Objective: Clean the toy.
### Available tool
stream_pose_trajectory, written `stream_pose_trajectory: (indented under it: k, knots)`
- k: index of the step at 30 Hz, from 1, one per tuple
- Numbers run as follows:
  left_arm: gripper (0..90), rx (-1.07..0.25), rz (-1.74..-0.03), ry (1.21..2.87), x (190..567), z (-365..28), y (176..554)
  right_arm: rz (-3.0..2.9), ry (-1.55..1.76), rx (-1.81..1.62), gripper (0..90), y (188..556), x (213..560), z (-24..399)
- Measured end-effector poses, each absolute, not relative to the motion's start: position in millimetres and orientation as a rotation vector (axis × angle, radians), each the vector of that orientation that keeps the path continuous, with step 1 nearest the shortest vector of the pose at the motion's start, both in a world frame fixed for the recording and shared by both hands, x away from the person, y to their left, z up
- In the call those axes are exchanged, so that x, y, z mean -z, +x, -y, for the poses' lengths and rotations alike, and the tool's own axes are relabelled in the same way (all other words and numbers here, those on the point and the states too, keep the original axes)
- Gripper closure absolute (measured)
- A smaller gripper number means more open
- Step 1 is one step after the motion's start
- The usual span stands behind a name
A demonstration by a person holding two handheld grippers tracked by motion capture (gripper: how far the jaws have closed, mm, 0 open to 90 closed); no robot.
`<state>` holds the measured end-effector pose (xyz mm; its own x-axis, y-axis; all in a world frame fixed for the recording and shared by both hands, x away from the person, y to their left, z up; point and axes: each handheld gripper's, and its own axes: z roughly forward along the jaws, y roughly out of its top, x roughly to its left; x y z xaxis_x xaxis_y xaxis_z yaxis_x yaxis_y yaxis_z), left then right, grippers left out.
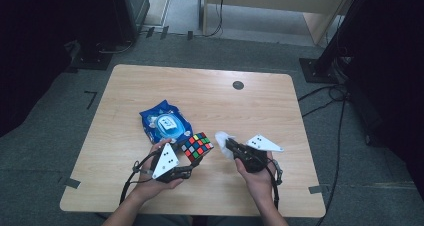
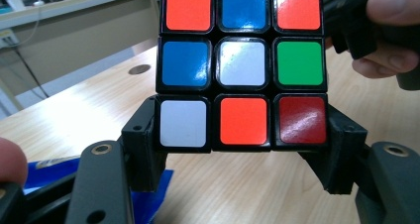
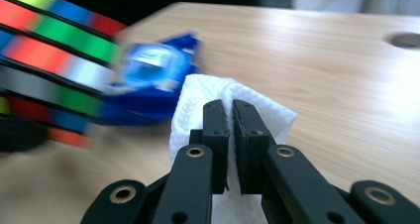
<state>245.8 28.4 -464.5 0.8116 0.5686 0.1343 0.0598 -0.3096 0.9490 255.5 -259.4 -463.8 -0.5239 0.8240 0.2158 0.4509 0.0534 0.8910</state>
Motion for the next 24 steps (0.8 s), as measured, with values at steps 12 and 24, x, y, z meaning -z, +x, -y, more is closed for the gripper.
stream_pose_trajectory:
  k: [12,24]
  knots:
    - [34.3,-0.562,-0.512,1.833,465.2,-30.3,249.1,-1.857,1.385,-1.619,52.4,256.0,463.9,273.7]
    - [34.3,-0.594,-0.554,1.812,468.0,-20.3,244.9,-1.914,1.454,-1.949,14.9,238.6,445.6,216.0]
